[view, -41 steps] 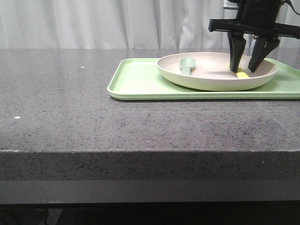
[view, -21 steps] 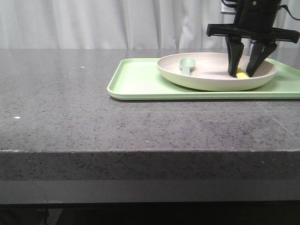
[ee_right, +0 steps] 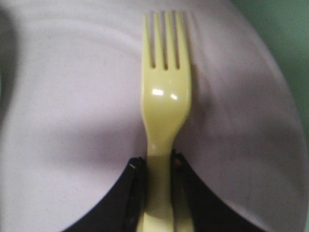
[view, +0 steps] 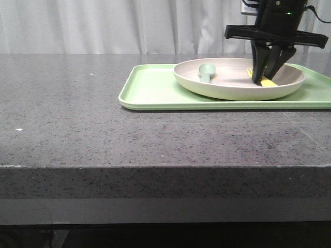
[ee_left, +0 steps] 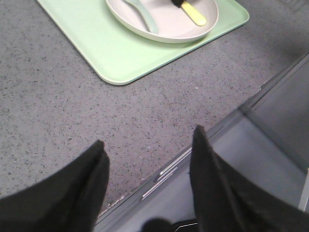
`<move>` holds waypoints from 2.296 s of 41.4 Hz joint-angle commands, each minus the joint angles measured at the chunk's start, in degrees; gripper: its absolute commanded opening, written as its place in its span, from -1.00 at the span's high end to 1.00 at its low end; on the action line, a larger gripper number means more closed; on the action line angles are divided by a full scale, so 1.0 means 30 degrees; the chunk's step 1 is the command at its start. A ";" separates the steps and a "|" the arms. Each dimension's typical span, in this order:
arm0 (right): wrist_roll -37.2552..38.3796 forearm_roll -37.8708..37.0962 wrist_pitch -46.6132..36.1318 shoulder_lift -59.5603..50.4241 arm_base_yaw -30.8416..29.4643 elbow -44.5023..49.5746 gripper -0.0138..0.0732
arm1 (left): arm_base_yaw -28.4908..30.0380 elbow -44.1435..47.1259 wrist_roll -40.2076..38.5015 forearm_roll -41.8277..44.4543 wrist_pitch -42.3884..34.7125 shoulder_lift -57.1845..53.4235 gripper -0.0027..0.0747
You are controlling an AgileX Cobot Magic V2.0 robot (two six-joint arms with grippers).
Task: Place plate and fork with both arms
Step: 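Close the right gripper on the fork and lift it, then place the fork on the tray beside the plate, farther side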
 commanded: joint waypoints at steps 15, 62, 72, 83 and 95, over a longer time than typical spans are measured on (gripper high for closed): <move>-0.1557 0.0001 0.1945 -0.4284 -0.0543 -0.0586 0.61 | 0.0049 -0.0483 0.0023 -0.1093 -0.0783 -0.0117 -0.05; -0.4797 0.1291 0.1829 -0.1941 -0.4258 0.1356 0.58 | 0.0049 -0.0483 0.0023 -0.1093 -0.0783 -0.0117 -0.05; -0.4797 0.1121 0.1656 -0.1923 -0.4258 0.1356 0.06 | 0.0049 -0.0483 0.0023 -0.1093 -0.0783 -0.0117 -0.05; -0.4797 0.1121 0.1617 -0.2721 -0.4237 0.1356 -0.08 | 0.0049 -0.0483 0.0023 -0.1093 -0.0783 -0.0117 -0.05; -0.4797 0.1121 0.1926 -0.6282 -0.3757 0.1879 -0.08 | 0.0049 -0.0483 0.0023 -0.1093 -0.0783 -0.0117 -0.05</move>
